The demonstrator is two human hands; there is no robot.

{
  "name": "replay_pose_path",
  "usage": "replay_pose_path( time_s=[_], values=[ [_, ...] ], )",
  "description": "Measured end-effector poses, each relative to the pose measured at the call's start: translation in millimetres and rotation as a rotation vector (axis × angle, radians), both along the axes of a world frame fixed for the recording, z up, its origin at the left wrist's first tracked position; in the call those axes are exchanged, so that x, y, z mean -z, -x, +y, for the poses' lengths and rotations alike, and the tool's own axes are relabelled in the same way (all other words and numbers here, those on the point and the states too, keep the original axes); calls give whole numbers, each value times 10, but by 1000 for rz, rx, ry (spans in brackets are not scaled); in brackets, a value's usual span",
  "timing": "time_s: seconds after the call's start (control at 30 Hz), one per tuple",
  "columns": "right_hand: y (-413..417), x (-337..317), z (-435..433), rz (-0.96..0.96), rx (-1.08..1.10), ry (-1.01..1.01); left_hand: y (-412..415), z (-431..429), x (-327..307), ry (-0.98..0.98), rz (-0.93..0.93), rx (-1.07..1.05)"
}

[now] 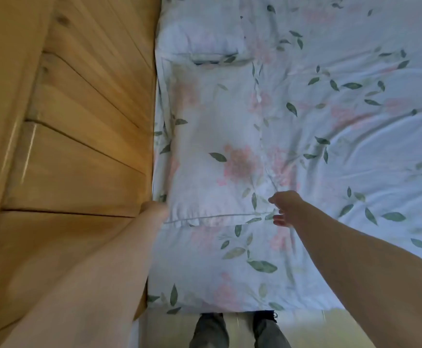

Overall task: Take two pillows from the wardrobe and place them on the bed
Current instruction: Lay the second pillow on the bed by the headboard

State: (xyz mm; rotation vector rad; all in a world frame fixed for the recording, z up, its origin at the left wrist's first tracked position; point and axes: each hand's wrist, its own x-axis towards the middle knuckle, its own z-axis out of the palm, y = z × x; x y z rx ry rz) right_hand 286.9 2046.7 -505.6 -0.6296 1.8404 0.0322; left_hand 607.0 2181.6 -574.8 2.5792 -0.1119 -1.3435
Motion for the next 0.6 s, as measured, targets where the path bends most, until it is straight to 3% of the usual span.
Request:
replay_pose_path(
  time_s=[0.17, 0.3, 0.43, 0.6],
  values=[
    [86, 689, 352, -97, 160, -107, 477, 323, 340, -13, 357, -549],
    [74, 1212, 397, -271, 535, -193, 683, 281, 686, 180, 532, -779],
    [72, 1548, 318, -459, 979, -101, 677, 210, 964, 352, 499, -951],
    [130, 1666, 325, -416, 1045, -64, 608, 312, 1040, 493, 425, -1040]
  ],
)
